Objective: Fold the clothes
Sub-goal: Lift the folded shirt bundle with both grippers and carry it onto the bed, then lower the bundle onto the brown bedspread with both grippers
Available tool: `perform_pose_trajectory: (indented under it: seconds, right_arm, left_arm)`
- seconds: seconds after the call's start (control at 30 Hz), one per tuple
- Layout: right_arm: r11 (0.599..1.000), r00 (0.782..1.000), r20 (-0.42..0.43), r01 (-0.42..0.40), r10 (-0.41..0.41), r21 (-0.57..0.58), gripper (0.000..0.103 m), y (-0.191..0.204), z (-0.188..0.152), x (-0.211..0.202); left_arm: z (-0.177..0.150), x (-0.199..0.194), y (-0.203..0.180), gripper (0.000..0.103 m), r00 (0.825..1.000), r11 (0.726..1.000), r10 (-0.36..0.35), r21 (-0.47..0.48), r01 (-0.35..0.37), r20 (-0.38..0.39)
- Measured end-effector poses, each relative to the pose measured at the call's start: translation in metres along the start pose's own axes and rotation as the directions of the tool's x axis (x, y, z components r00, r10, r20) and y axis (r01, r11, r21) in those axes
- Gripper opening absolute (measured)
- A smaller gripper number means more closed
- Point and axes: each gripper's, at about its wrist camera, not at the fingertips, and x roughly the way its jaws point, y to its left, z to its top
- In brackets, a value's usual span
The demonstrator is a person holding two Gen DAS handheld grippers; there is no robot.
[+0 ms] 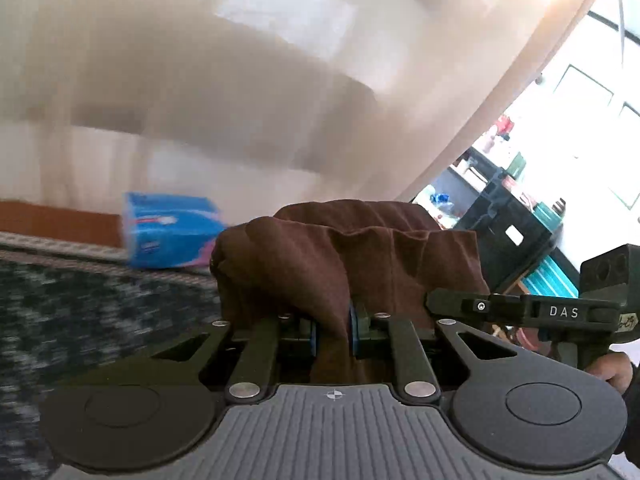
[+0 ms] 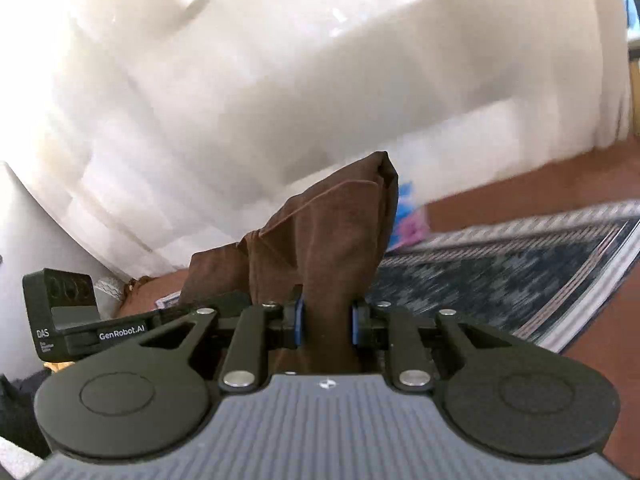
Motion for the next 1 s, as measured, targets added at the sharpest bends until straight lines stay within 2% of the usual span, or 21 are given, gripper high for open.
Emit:
perform_pose_trajectory:
  seconds: [0.13, 0.33, 0.53, 0.7, 0.73, 0.8, 0.83, 0.9, 0.97, 1.0]
  right_arm:
    - [0.999, 1.000, -0.016, 0.021, -0.021, -0.034, 0.024, -0.063, 0.046, -0.025]
    - [0.998, 0.998, -0.044, 0.048, -0.050, -0.038, 0.024, -0.148, 0.102, -0.029]
    - [0.997, 0.992, -0.100, 0.078, -0.078, 0.001, 0.024, -0.226, 0.128, 0.003]
    - [0.995, 0.978, -0.185, 0.103, -0.100, 0.010, 0.026, -0.275, 0.117, 0.054]
    - [0.993, 0.973, -0.199, 0.120, -0.117, 0.002, 0.026, -0.285, 0.112, 0.065]
    - [0.988, 0.966, -0.212, 0.153, -0.150, -0.001, 0.036, -0.299, 0.104, 0.074]
    - [0.988, 0.967, -0.208, 0.152, -0.149, 0.001, 0.039, -0.308, 0.102, 0.074]
    - [0.989, 0.970, -0.197, 0.146, -0.142, 0.006, 0.050, -0.320, 0.097, 0.073]
    - [0.991, 0.974, -0.187, 0.134, -0.128, 0.020, 0.053, -0.326, 0.094, 0.069]
    - [0.991, 0.975, -0.182, 0.134, -0.127, 0.024, 0.056, -0.328, 0.093, 0.067]
  left_arm:
    - [0.013, 0.069, -0.049, 0.010, 1.000, 1.000, 0.016, -0.010, -0.016, 0.008]
    - [0.032, 0.161, -0.080, 0.010, 1.000, 1.000, 0.011, 0.006, -0.011, -0.023]
    - [0.026, 0.246, -0.067, 0.011, 0.995, 0.999, 0.044, -0.022, -0.047, -0.092]
    - [0.003, 0.298, -0.037, 0.013, 0.978, 0.991, 0.111, -0.052, -0.122, -0.179]
    - [-0.002, 0.306, -0.030, 0.018, 0.975, 0.989, 0.119, -0.059, -0.132, -0.188]
    - [-0.008, 0.315, -0.020, 0.031, 0.973, 0.987, 0.126, -0.077, -0.144, -0.195]
    - [-0.010, 0.317, -0.016, 0.038, 0.973, 0.986, 0.126, -0.088, -0.145, -0.194]
    - [-0.015, 0.315, -0.009, 0.043, 0.976, 0.985, 0.114, -0.109, -0.136, -0.187]
    - [-0.020, 0.309, -0.003, 0.058, 0.974, 0.982, 0.133, -0.109, -0.154, -0.181]
    - [-0.022, 0.307, -0.001, 0.061, 0.973, 0.981, 0.143, -0.106, -0.164, -0.181]
